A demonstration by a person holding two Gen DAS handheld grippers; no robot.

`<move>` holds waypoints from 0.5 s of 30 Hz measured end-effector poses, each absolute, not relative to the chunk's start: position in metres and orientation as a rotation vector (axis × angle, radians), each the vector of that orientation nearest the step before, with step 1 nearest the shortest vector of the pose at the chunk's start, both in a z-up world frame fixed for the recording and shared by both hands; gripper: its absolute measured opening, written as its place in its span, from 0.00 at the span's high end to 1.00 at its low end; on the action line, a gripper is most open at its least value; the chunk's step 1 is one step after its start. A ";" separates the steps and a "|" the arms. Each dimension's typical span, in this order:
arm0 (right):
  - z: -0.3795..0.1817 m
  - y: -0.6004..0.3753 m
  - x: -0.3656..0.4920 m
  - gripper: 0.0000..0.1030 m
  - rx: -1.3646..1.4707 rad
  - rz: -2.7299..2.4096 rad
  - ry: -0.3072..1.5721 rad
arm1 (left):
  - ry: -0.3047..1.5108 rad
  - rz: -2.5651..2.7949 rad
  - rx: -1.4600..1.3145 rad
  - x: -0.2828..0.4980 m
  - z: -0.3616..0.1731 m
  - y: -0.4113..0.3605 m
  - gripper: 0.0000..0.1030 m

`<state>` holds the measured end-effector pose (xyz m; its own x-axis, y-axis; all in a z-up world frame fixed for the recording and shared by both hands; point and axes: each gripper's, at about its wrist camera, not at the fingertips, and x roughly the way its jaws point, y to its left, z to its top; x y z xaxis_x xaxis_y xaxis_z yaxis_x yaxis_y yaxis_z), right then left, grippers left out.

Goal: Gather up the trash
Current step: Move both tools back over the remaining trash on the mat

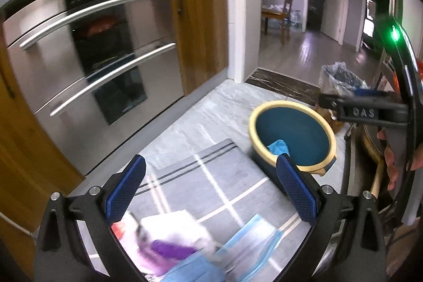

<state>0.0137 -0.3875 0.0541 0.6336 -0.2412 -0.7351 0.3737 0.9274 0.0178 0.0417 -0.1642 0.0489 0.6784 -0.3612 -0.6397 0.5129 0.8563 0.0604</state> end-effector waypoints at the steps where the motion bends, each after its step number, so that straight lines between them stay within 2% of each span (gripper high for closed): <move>1: 0.054 -0.384 0.012 0.06 0.179 -0.351 0.816 | 0.659 -0.487 0.243 0.042 0.050 -0.155 0.05; 8: 0.057 -0.358 -0.001 0.06 0.215 -0.320 0.806 | 0.682 -0.379 0.178 0.044 0.048 -0.086 0.05; 15: 0.047 -0.324 0.001 0.06 0.261 -0.261 0.826 | 0.720 -0.252 0.148 0.047 0.024 -0.033 0.05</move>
